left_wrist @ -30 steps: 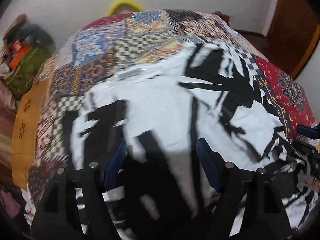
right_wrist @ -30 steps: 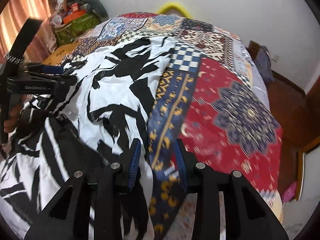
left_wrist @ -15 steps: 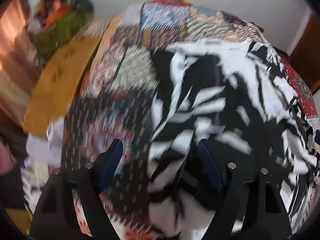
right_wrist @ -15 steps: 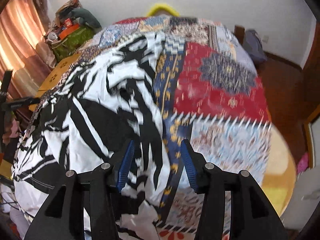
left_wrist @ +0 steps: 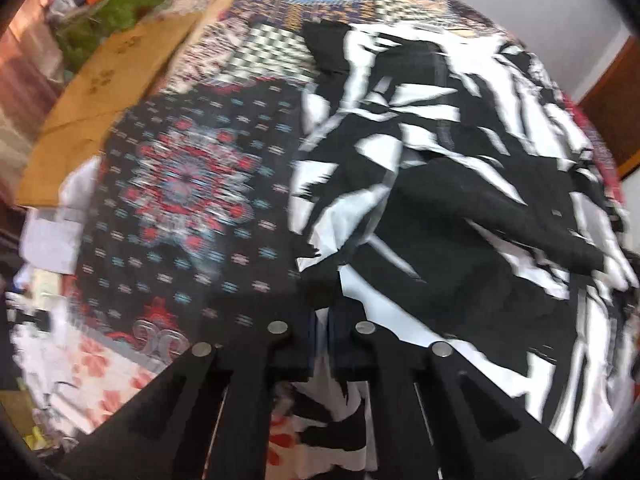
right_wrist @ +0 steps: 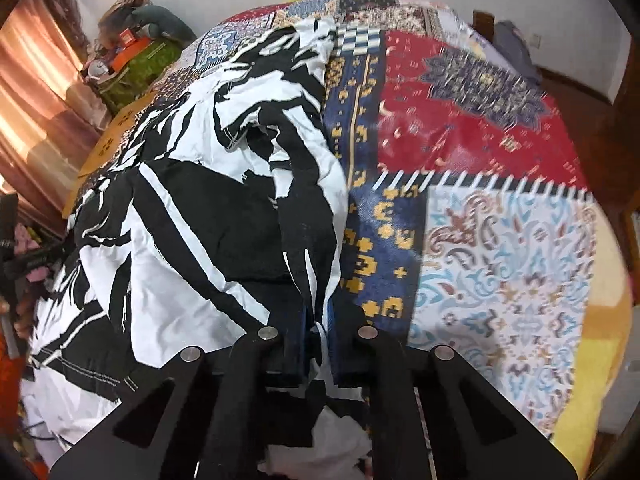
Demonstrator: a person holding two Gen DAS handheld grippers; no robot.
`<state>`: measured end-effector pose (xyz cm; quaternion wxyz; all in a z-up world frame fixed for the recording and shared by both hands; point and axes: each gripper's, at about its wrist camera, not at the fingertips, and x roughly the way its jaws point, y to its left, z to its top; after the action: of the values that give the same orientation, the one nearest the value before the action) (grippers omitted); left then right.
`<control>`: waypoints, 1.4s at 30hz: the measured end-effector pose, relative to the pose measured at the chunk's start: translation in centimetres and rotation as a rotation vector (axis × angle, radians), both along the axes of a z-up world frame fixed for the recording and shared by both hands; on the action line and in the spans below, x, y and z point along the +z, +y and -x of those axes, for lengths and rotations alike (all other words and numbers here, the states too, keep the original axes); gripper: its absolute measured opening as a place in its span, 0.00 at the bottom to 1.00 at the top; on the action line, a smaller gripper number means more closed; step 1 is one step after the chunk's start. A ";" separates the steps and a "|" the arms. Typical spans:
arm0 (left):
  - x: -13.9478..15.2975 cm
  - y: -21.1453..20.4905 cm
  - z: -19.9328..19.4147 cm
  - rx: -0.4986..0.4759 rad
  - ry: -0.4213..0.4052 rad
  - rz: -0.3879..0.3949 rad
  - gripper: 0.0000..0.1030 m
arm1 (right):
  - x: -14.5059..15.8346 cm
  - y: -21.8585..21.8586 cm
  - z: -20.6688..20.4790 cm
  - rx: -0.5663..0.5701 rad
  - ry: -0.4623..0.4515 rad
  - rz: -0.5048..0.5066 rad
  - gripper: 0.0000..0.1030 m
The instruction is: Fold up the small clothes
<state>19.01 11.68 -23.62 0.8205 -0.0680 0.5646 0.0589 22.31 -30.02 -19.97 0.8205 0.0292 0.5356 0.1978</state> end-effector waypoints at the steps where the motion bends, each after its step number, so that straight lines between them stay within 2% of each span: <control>1: 0.1 0.4 0.0 0.005 -0.007 -0.015 0.05 | 0.4 -0.3 0.2 -0.007 -0.015 0.002 0.06; 3: 0.0 1.9 0.0 0.031 -0.009 -0.044 0.05 | 1.4 -1.2 0.6 -0.030 -0.051 0.015 0.05; 7: -1.2 4.1 -1.0 0.082 0.025 0.000 0.07 | 1.4 -2.2 0.7 -0.058 -0.071 0.059 0.05; 9: -1.3 4.2 -1.2 0.087 0.035 -0.004 0.14 | 0.9 -2.1 0.4 -0.071 -0.072 0.107 0.05; 10: -1.1 4.0 -1.2 0.086 0.033 -0.005 0.14 | 0.8 -2.1 0.4 -0.066 -0.060 0.106 0.05; 13: 0.3 3.7 0.0 0.072 0.016 0.013 0.32 | 1.5 -2.3 1.0 -0.062 -0.054 0.076 0.08; 14: 0.7 3.7 0.3 0.065 0.004 0.016 0.42 | 2.0 -2.2 1.2 -0.062 -0.051 0.071 0.09; 15: 1.3 3.6 1.0 0.058 -0.011 0.013 0.50 | 2.4 -2.2 1.5 -0.065 -0.050 0.065 0.14; 16: 1.7 3.4 1.5 0.054 -0.019 0.011 0.52 | 3.0 -2.3 2.0 -0.071 -0.052 0.052 0.21; 17: 2.1 3.4 2.1 0.048 -0.024 0.013 0.53 | 3.5 -2.3 2.6 -0.071 -0.061 0.036 0.25; 18: 2.3 3.3 2.7 0.044 -0.022 0.020 0.54 | 3.9 -2.2 3.0 -0.066 -0.071 0.020 0.33; 20: 2.2 3.1 3.9 0.033 -0.007 0.040 0.54 | 4.6 -1.8 4.3 -0.049 -0.092 -0.003 0.45; 24: 1.4 2.7 6.1 0.014 0.031 0.065 0.54 | 3.4 -0.4 6.1 -0.012 -0.072 -0.008 0.47; 26: 1.1 2.5 7.1 0.020 0.014 0.070 0.54 | 2.1 0.0 6.6 -0.014 -0.059 -0.006 0.47; 27: 1.2 2.4 7.3 0.023 0.006 0.071 0.53 | 1.5 0.1 6.6 -0.021 -0.048 -0.007 0.45; 28: 1.3 2.4 7.3 0.025 0.001 0.077 0.49 | 0.9 0.1 6.6 -0.033 -0.028 -0.022 0.31; 30: 1.6 2.0 7.5 0.012 -0.007 0.107 0.16 | 0.4 -0.2 6.5 -0.050 -0.010 -0.047 0.15; 32: 2.1 1.0 7.6 -0.015 -0.018 0.068 0.03 | 0.7 -0.2 6.6 -0.050 -0.022 -0.047 0.10; 33: 2.6 0.4 7.7 -0.030 -0.035 0.019 0.02 | 1.2 -0.2 6.7 -0.046 -0.040 -0.037 0.09; 36: 4.3 0.3 8.0 -0.019 -0.088 -0.039 0.01 | 3.2 -1.1 7.2 -0.062 -0.103 -0.037 0.08; 39: 5.9 1.7 8.4 0.027 -0.138 -0.043 0.01 | 4.8 -2.9 7.4 -0.102 -0.147 -0.053 0.07; 42: 5.1 2.9 8.4 0.053 -0.127 -0.051 0.01 | 4.2 -3.9 7.4 -0.134 -0.137 -0.039 0.07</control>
<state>10.64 14.61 -18.52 0.8542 -0.0654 0.5077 0.0906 14.96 -33.96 -15.80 0.8658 0.0675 0.4712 0.1543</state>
